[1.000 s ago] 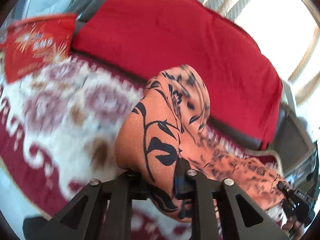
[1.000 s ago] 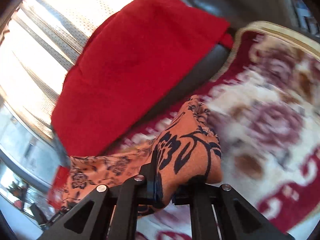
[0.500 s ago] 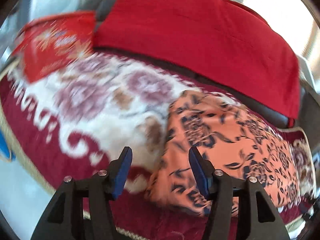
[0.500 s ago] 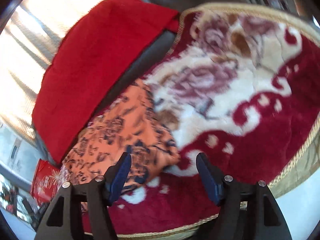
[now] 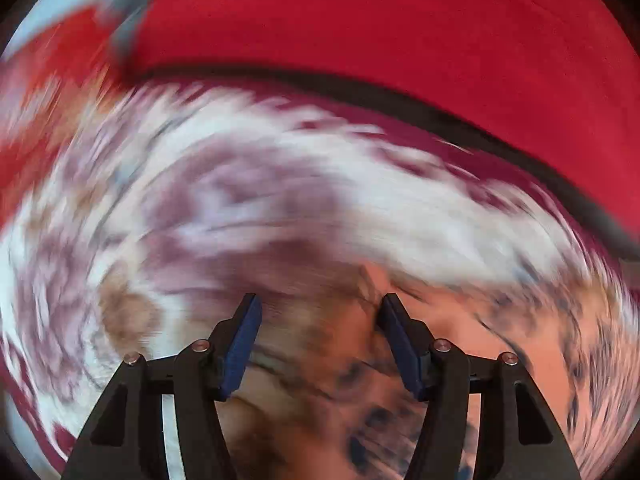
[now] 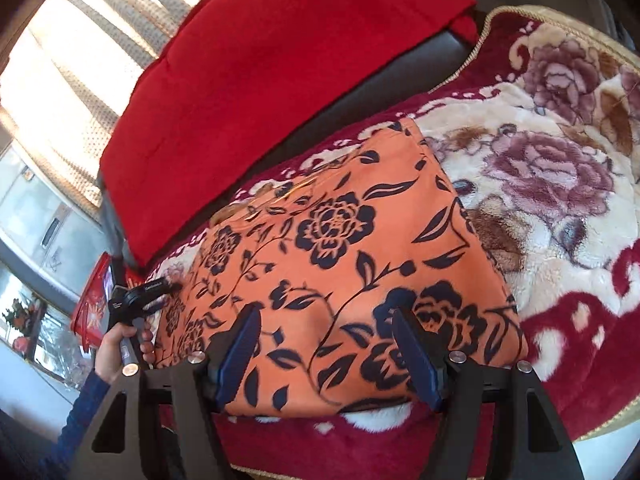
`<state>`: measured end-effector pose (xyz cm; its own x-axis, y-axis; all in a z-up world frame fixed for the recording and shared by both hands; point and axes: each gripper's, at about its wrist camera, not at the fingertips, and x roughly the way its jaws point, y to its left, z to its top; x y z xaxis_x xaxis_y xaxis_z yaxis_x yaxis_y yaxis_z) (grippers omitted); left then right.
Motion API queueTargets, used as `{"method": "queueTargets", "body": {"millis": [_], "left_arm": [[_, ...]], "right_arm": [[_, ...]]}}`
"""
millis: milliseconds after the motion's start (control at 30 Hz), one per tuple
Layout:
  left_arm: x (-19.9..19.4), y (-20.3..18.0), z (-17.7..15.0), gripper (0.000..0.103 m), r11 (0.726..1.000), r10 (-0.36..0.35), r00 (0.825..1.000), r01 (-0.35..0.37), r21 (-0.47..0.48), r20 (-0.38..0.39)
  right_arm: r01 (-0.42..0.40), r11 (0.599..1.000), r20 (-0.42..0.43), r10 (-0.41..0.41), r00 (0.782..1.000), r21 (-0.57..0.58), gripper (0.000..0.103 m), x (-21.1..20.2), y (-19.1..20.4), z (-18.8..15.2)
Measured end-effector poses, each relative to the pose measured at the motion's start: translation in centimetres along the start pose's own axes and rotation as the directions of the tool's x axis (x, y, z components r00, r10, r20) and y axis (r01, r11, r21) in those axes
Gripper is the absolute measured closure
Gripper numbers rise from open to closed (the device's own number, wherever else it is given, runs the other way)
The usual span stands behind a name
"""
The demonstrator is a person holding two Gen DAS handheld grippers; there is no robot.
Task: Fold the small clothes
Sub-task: 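Open both grippers and press the folded garment flat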
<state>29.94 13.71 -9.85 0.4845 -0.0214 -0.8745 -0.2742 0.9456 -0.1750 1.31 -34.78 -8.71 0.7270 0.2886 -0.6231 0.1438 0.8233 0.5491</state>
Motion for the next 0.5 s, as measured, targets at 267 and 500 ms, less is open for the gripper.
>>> {"method": "queueTargets", "body": {"millis": [267,500], "left_arm": [[-9.0,4.0,-4.9,0.035,0.996,-0.092,0.98,0.088,0.03,0.176],[-6.7,4.2,-13.8,0.025,0.988,-0.013,0.996,0.0,0.153,0.09]], "right_arm": [[-0.099,0.984,0.036,0.094,0.995,0.151,0.03,1.2,-2.8,2.7],[-0.081,0.969,0.037,0.075,0.996,0.231,0.025,1.1,-4.6,0.3]]}}
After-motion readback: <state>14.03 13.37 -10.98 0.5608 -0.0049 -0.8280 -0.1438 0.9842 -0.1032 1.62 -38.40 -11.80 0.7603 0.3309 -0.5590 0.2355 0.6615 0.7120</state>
